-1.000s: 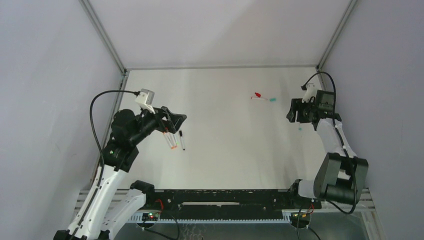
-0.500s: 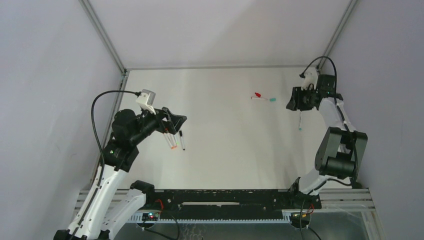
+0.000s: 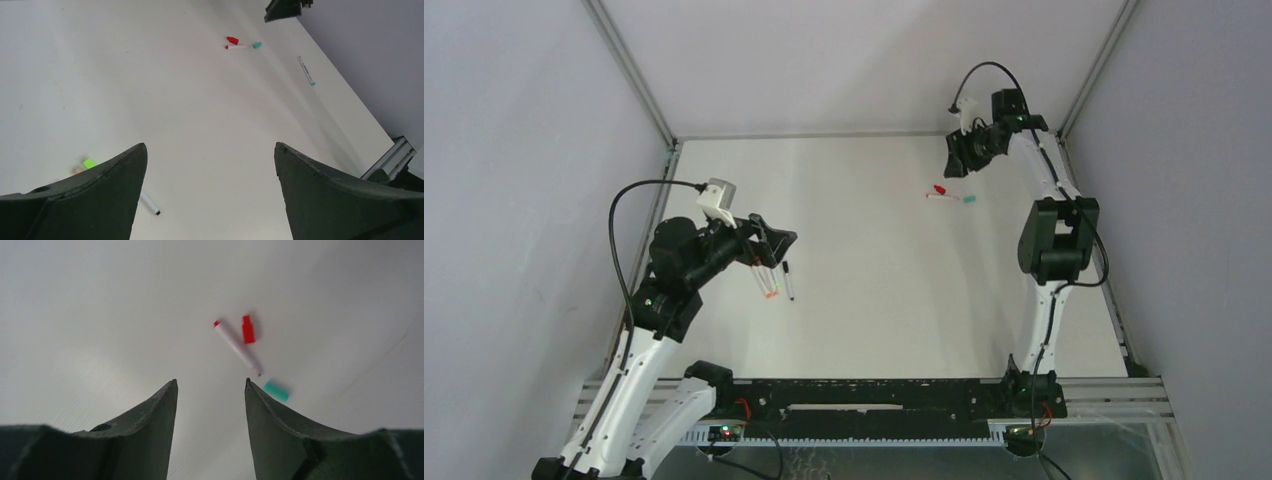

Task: Insert the pens into the pen caps
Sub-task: Move the pen to the center of the board.

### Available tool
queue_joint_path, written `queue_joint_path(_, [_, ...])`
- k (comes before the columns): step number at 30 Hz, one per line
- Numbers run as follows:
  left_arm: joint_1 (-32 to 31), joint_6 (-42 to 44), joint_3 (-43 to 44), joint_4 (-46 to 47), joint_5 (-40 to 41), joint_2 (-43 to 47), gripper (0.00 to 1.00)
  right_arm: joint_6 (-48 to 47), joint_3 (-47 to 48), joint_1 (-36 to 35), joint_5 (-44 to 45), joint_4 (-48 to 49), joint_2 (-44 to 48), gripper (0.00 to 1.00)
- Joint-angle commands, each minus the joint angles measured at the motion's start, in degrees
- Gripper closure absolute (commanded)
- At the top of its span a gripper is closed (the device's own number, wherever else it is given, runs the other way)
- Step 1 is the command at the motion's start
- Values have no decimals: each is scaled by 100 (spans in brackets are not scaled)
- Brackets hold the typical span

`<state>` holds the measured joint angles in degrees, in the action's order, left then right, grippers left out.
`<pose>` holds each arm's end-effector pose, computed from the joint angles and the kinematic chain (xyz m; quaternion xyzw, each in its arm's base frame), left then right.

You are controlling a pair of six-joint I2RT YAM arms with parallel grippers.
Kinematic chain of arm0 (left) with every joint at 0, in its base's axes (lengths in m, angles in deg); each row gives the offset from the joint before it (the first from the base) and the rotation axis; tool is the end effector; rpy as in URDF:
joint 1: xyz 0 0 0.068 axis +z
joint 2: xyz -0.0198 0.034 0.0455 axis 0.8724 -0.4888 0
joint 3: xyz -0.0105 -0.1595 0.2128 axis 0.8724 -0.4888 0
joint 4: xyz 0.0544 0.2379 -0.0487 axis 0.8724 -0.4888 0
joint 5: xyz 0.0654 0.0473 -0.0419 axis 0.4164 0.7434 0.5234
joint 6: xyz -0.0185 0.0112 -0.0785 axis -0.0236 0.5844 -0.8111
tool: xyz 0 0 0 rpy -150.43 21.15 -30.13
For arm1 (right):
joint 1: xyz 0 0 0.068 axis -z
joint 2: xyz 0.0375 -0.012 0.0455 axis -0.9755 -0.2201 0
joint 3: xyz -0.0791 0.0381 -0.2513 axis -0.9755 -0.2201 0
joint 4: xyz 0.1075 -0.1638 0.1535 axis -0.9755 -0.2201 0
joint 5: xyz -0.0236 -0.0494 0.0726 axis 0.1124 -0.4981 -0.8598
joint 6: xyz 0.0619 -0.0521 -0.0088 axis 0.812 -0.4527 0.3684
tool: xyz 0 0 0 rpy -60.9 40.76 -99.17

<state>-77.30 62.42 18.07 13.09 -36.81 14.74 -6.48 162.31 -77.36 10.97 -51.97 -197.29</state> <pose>0.1726 -0.0754 0.3380 0.1069 0.7689 -0.2964 0.5564 0.4591 0.0390 0.2470 -0.3138 0.8665 0.1910 0.3381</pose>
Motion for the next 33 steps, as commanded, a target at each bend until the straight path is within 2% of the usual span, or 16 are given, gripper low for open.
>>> queue_joint_path(1, [82, 164, -41, 4, 93, -44, 0, 134, 1190, -211, 543, -467, -669, 41])
queue_joint_path(14, [168, 201, -34, -18, 142, -169, 0, 516, 2146, -506, 1082, -274, -1919, 55])
queue_joint_path(33, [233, 201, -29, -26, 133, -234, 0, 496, 2424, -620, 1314, -234, -2478, 59])
